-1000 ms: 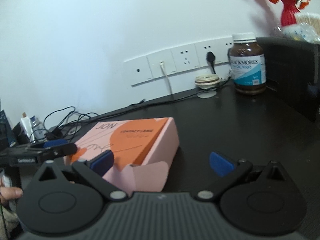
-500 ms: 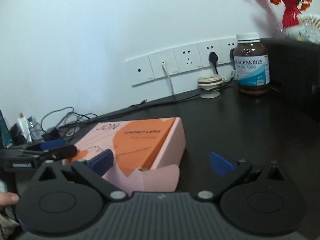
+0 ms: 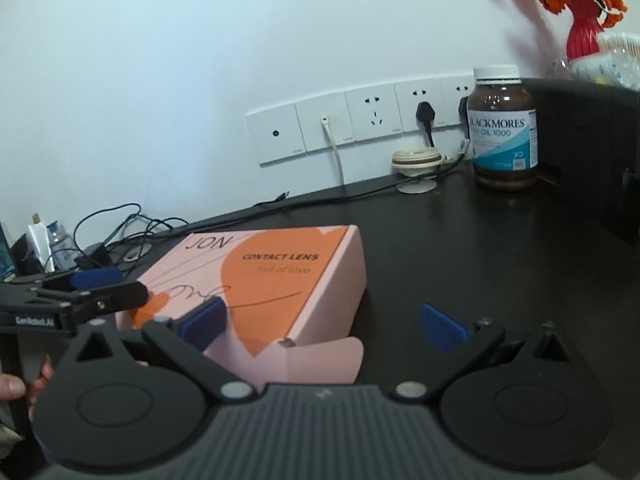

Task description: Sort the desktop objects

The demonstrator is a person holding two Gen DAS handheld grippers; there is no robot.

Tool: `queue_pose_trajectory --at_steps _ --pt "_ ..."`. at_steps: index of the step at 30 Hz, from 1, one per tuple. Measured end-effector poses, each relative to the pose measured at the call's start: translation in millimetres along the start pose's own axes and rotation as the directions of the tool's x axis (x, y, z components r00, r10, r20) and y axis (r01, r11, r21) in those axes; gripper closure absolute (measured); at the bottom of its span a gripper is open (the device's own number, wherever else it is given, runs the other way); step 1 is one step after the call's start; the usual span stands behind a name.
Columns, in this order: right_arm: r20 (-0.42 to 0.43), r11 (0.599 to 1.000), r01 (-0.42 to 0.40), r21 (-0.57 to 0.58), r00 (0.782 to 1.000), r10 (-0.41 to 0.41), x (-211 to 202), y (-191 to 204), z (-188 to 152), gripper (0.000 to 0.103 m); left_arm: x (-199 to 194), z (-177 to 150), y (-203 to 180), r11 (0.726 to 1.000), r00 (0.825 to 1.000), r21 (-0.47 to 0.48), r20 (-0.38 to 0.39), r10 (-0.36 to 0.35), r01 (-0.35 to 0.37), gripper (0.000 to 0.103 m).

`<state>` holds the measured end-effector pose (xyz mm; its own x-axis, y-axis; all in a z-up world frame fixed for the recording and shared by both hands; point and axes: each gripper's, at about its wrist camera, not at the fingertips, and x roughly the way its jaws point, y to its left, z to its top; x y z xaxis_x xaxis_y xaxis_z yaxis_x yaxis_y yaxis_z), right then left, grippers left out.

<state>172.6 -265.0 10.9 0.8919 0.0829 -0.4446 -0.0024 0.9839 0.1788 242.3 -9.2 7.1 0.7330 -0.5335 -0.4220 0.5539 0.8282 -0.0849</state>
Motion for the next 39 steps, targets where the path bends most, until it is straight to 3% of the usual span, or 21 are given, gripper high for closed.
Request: queue_pose_trajectory --at_steps 10,31,39 --pt "-0.008 1.000 -0.002 0.007 1.000 0.002 6.4 -2.6 4.4 0.001 -0.1 -0.5 -6.6 0.998 0.999 0.047 0.031 0.028 -0.029 0.000" --pt "-0.004 0.999 0.016 0.042 1.000 -0.016 14.3 -9.7 8.8 0.001 14.4 4.7 -4.4 0.998 0.998 0.028 0.043 0.053 -0.054 0.000" --pt "-0.026 0.998 -0.062 -0.023 0.998 0.061 3.8 5.5 3.6 0.001 13.3 4.4 -6.0 0.998 0.997 0.031 0.045 0.060 -0.061 0.000"
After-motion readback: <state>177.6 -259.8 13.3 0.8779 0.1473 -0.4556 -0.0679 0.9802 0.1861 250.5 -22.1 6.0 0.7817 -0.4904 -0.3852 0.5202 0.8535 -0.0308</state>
